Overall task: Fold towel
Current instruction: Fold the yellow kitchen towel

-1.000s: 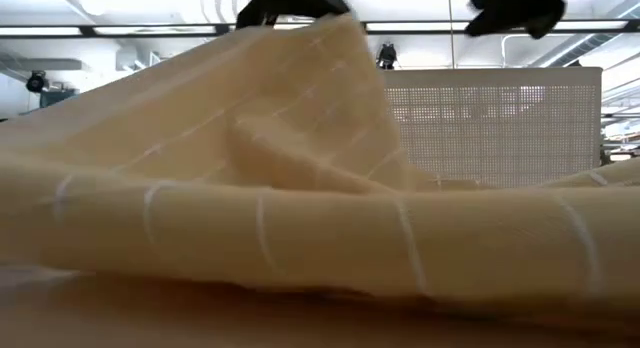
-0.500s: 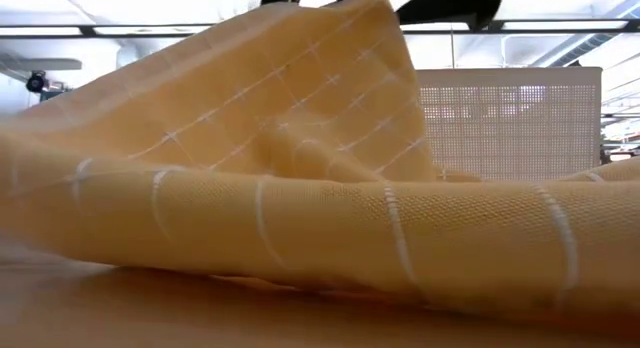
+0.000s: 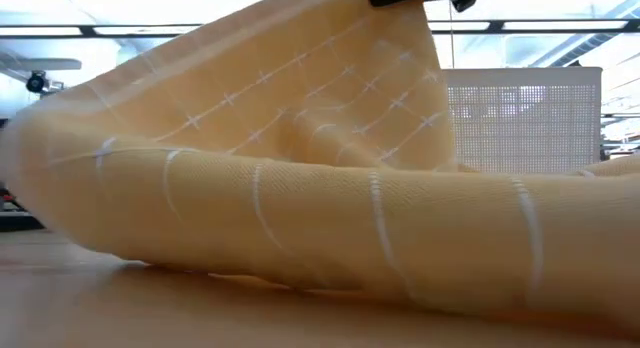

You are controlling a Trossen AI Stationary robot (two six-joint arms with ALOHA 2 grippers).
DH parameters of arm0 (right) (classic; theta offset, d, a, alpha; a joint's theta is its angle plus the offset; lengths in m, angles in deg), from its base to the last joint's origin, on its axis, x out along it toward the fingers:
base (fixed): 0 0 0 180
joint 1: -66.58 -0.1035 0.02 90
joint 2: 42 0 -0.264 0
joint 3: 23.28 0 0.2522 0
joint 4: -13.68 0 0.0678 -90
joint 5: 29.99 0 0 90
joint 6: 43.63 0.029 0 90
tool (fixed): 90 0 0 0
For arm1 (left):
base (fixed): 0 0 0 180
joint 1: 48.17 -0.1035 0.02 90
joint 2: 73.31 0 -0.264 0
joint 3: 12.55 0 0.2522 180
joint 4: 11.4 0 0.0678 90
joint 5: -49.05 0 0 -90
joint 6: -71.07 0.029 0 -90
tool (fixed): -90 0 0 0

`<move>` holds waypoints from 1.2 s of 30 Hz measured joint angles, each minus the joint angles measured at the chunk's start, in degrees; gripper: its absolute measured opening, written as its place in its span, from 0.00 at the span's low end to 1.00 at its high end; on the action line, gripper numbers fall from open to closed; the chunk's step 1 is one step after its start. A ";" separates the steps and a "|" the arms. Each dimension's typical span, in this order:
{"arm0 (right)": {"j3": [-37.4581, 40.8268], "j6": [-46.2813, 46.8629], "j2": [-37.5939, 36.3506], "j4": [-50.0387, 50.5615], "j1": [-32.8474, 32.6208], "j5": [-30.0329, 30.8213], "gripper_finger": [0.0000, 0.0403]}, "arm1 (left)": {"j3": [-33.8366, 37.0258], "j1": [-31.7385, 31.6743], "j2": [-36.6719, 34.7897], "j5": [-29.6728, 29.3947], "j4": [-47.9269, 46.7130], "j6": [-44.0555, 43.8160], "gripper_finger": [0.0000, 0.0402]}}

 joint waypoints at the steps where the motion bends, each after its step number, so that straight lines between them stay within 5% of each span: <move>1: -0.46 0.26 -0.32 1.45 -0.33 0.00 0.02 | 0.00 0.21 -0.35 0.02 -0.01 0.09 0.04; 10: -0.11 3.37 -5.46 10.08 -5.22 0.00 0.00 | 0.01 1.30 -4.58 -0.43 -2.71 4.07 0.10; 19: 1.13 -10.79 -11.51 10.14 -13.53 -4.43 0.00 | 5.13 1.60 -4.64 -0.39 -2.83 13.41 0.16; 27: 1.42 -21.51 -11.81 8.21 -15.73 -16.36 0.00 | 11.63 1.84 -4.64 9.83 15.58 21.72 0.27; 36: 1.66 -37.41 -11.88 -7.42 -15.11 -40.47 0.00 | 17.96 2.39 -4.60 20.89 30.83 23.02 0.30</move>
